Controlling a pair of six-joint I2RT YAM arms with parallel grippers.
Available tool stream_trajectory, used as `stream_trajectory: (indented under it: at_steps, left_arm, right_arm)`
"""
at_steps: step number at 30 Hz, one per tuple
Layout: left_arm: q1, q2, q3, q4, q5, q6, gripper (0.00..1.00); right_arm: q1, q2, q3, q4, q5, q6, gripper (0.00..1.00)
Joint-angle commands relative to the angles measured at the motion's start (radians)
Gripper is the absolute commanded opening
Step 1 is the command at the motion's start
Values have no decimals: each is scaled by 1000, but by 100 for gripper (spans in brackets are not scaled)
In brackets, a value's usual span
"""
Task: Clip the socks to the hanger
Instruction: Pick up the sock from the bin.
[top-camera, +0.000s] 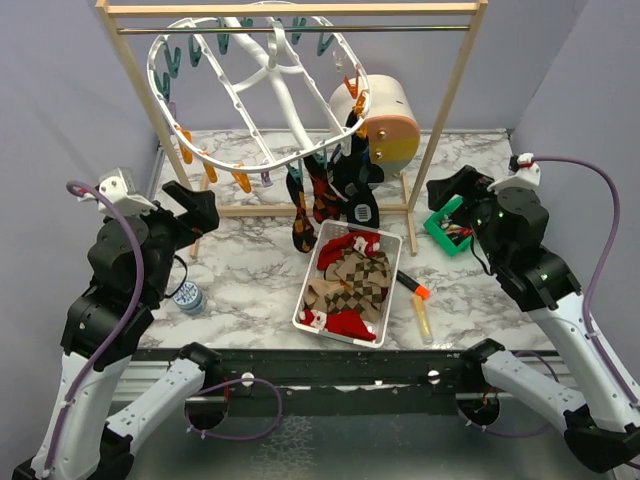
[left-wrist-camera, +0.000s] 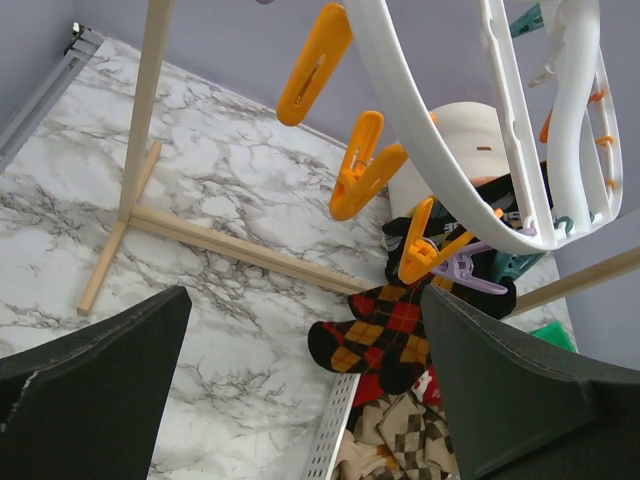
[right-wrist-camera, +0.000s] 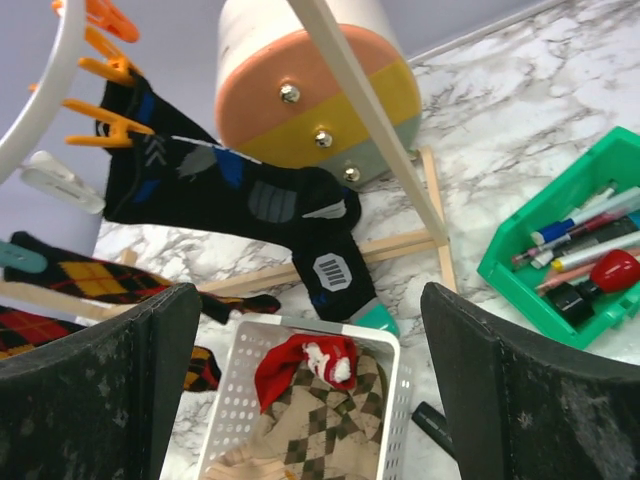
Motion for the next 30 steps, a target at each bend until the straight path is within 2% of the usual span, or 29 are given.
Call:
stream_trajectory:
  at_steps: [1, 8, 11, 19, 22, 24, 26, 30]
  left_arm:
    - [0, -10, -28, 27, 9, 19, 99]
    - [0, -139, -197, 184, 159, 102, 99]
    - [0, -214, -296, 248, 245, 150, 99]
    - [0, -258, -432, 277, 244, 146, 99]
    - [0, -254, -476, 308, 286, 148, 98]
    - [0, -258, -508, 329, 270, 117, 98]
    - [0, -278, -555, 363, 254, 104, 96]
    - [0, -316, -621, 428, 246, 91, 99]
  right_arm:
    - [-1, -25, -20, 4, 83, -10, 97]
    - [0, -36, 12, 9, -128, -243, 98]
    - [0, -50, 2, 27, -256, -317, 95]
    - [0, 1, -55, -11, -516, -351, 87]
    - [17, 70, -95, -39, -663, -339, 80]
    - [68, 105, -144, -34, -657, -309, 78]
    - [132, 105, -202, 14, -587, -283, 79]
    - [164, 153, -299, 132, -539, -211, 79]
